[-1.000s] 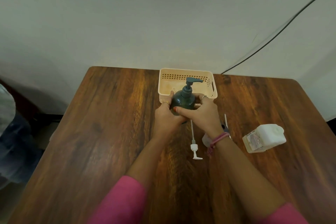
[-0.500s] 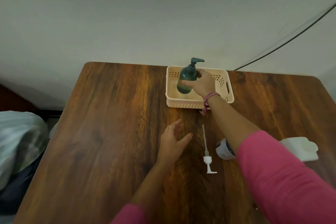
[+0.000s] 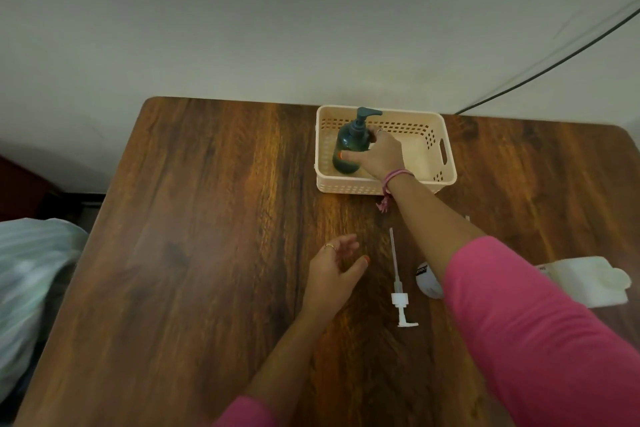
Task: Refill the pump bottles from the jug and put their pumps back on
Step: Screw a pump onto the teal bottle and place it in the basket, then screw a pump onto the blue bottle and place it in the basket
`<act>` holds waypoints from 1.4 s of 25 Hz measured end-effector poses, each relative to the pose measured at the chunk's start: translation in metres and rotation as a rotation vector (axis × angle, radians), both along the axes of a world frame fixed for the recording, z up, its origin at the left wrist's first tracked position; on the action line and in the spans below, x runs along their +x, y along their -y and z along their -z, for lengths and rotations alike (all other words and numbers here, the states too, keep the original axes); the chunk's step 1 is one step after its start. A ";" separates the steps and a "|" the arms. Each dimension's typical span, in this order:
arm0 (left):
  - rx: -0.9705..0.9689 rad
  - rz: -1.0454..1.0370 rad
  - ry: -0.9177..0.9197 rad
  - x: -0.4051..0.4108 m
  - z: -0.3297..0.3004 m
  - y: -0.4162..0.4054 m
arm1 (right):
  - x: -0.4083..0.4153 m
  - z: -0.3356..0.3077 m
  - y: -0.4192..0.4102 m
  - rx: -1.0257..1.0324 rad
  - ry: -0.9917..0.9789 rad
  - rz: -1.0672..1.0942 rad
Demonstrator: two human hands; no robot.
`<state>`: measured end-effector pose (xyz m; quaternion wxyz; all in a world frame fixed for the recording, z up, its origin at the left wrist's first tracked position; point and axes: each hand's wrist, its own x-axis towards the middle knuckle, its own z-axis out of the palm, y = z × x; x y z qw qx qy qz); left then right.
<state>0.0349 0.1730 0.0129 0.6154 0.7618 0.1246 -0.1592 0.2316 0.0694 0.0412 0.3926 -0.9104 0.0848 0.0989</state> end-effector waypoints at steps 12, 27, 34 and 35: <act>-0.034 0.013 0.086 -0.032 -0.011 0.016 | -0.145 -0.091 0.084 0.102 0.292 -0.043; 0.029 -0.054 0.122 -0.093 -0.017 0.038 | -0.237 0.045 0.104 -0.742 0.140 -1.019; 0.061 -0.169 0.196 -0.090 -0.022 0.039 | -0.248 -0.009 0.137 0.140 0.307 -0.677; 0.074 -0.186 0.202 -0.085 -0.021 0.042 | -0.251 -0.026 0.145 0.299 0.281 -0.577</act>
